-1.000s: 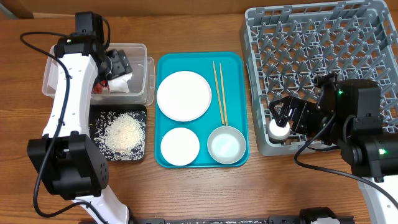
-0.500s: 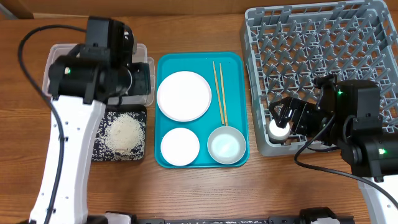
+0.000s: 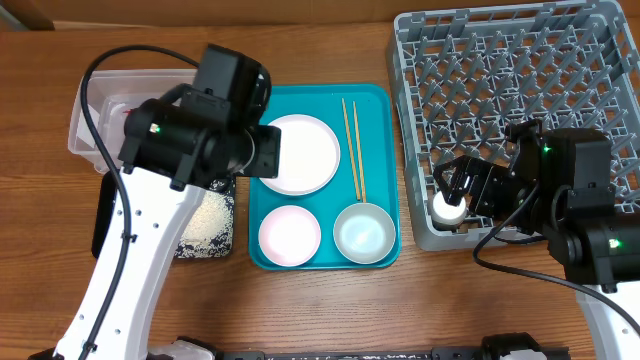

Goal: Sort waste into correct bins and load items into the dishwasher

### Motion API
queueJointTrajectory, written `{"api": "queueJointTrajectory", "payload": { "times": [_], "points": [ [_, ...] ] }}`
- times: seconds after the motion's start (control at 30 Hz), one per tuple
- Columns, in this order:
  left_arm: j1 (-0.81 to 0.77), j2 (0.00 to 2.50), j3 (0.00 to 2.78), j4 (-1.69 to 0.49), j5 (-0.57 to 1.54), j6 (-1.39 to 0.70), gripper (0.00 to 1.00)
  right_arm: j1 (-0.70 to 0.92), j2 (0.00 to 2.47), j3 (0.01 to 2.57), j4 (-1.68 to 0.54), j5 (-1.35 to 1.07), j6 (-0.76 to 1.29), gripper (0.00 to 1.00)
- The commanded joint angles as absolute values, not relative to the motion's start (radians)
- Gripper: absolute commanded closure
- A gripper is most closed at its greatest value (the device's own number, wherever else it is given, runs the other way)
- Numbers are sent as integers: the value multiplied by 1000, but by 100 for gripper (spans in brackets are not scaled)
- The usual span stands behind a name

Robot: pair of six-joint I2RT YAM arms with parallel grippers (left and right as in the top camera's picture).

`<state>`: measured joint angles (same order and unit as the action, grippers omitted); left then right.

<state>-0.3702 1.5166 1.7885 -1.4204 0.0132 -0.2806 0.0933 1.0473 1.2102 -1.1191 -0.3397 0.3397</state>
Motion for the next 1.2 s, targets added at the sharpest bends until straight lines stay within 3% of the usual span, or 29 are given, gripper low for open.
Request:
{"api": "queueJointTrajectory", "payload": {
  "times": [0.0, 0.13, 0.17, 0.37, 0.67, 0.8, 1.03, 1.17],
  "points": [
    [-427, 1464, 1784, -1452, -60, -356, 52, 97, 1045, 1224, -1113, -334, 333, 0],
    [-520, 1360, 1784, -1502, -246, -481, 47, 97, 1045, 1224, -1113, -334, 333, 0],
    [-552, 1319, 1784, -1517, -268, -495, 0, 97, 1045, 1224, -1113, -334, 333, 0],
    [-612, 1227, 1784, -1539, -170, -495, 0, 97, 1045, 1224, -1113, -334, 333, 0],
    [-608, 1219, 1780, -1570, -229, -474, 0, 97, 1045, 1224, -1113, -334, 333, 0],
    [-568, 1143, 1666, -1341, -267, -360, 0, 97, 1045, 1224, -1113, -334, 333, 0],
    [-345, 864, 1188, -723, 133, -61, 0, 97, 1045, 1224, -1113, -334, 333, 0],
    [-268, 677, 918, -527, 153, -41, 0, 97, 1045, 1224, -1113, -334, 333, 0]
  ]
}}
